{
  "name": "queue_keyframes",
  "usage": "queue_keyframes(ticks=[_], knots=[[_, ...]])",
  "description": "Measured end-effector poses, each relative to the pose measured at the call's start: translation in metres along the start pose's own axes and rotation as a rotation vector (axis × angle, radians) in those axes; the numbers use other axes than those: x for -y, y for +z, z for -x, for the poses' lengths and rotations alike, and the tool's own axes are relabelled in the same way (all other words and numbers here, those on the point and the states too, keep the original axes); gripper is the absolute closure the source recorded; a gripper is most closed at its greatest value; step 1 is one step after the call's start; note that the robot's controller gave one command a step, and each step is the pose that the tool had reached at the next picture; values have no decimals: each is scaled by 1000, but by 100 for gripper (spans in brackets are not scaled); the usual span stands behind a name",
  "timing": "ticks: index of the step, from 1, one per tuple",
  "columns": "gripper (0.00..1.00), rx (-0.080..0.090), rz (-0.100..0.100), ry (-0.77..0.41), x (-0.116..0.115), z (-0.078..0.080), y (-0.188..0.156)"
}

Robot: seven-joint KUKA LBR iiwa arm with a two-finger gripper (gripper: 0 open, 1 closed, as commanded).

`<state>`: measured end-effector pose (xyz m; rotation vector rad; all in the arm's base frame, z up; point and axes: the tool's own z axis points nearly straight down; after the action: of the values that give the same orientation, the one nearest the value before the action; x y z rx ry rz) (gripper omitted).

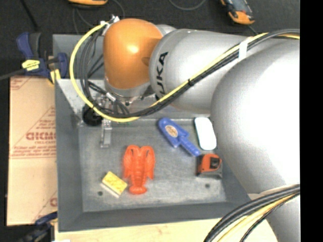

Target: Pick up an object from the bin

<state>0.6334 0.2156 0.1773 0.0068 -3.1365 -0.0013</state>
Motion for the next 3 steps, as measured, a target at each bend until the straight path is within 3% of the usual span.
queue_keyframes(ticks=[1,2,3], knots=[[0,8,2,3,1,2,-5],[0,8,0,-20,26,9,7],[0,9,1,35,41,13,32]])
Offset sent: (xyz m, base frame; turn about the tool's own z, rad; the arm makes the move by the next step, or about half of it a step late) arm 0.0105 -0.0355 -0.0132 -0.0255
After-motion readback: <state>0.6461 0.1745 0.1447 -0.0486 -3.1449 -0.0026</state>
